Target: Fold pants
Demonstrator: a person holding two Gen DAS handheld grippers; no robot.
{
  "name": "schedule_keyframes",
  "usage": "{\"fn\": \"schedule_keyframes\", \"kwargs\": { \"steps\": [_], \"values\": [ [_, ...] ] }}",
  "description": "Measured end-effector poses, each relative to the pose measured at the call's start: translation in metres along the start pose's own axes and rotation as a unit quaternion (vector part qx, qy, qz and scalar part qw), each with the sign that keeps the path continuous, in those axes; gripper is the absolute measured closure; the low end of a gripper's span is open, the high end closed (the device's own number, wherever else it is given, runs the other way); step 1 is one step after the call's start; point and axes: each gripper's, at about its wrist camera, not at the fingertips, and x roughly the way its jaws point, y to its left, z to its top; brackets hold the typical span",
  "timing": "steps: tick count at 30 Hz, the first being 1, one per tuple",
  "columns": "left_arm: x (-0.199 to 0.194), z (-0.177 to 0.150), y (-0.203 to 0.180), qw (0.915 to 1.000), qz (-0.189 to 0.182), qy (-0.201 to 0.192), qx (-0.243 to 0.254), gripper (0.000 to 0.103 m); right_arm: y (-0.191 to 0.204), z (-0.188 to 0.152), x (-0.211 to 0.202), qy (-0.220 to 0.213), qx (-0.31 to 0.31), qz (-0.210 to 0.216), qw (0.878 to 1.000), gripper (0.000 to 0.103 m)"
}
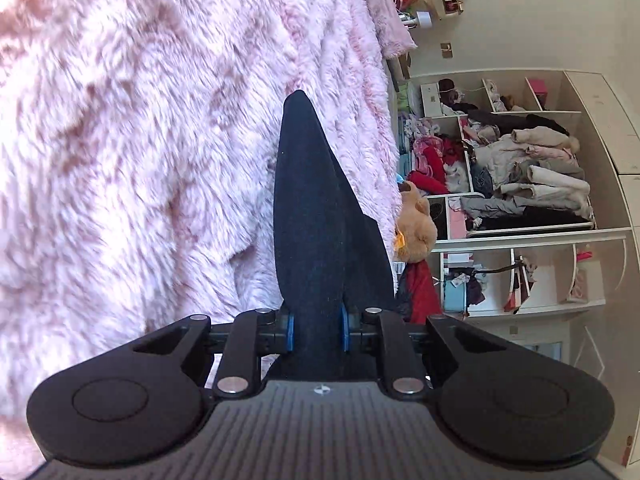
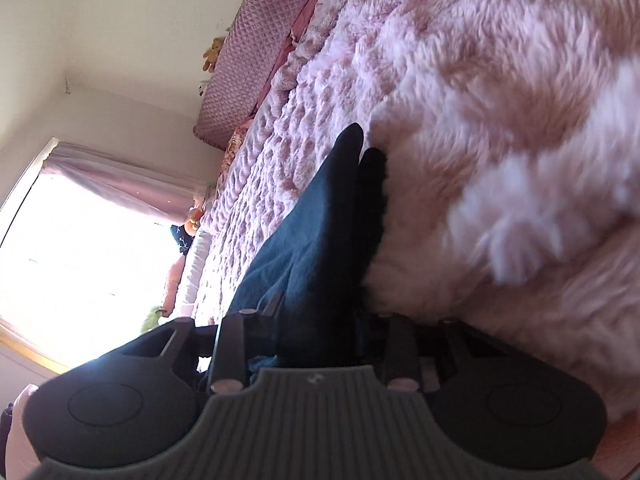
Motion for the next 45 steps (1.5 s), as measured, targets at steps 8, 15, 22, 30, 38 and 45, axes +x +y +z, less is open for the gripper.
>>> {"fn": "schedule_keyframes", "kwargs": {
  "steps": [8,15,22,30,38,45],
  "values": [
    [-0.018,-0.017,0.061,0.9991,0.031,0.009,-0.028,0.077,0.014,-0.020,0.018,0.040,-0.036,-0.087,0.995,0.073],
    [-0.012,-0.019,0.053,0.9994,0.027,0.001,0.023,0.072,0.117,-0.051,-0.004,-0.172,-0.279,-0.169,0.930,0.072],
    [-0.014,-0.015,0.062,0.9997,0.008,0.014,0.015,0.071,0.174,-0.054,0.097,-0.190,-0.351,-0.198,0.895,0.103],
    [-0.016,-0.015,0.066,0.9993,0.012,0.018,0.030,0.068,0.142,-0.066,0.187,-0.073,-0.352,-0.267,0.894,0.103],
    [-0.012,-0.013,0.066,0.9992,0.010,0.026,0.027,0.067,0.116,-0.040,0.175,-0.131,-0.329,-0.327,0.876,0.103],
    [-0.011,-0.011,0.069,0.9995,0.009,0.028,0.013,0.067,0.134,-0.050,0.162,-0.208,-0.400,-0.452,0.769,0.103]
  ]
}}
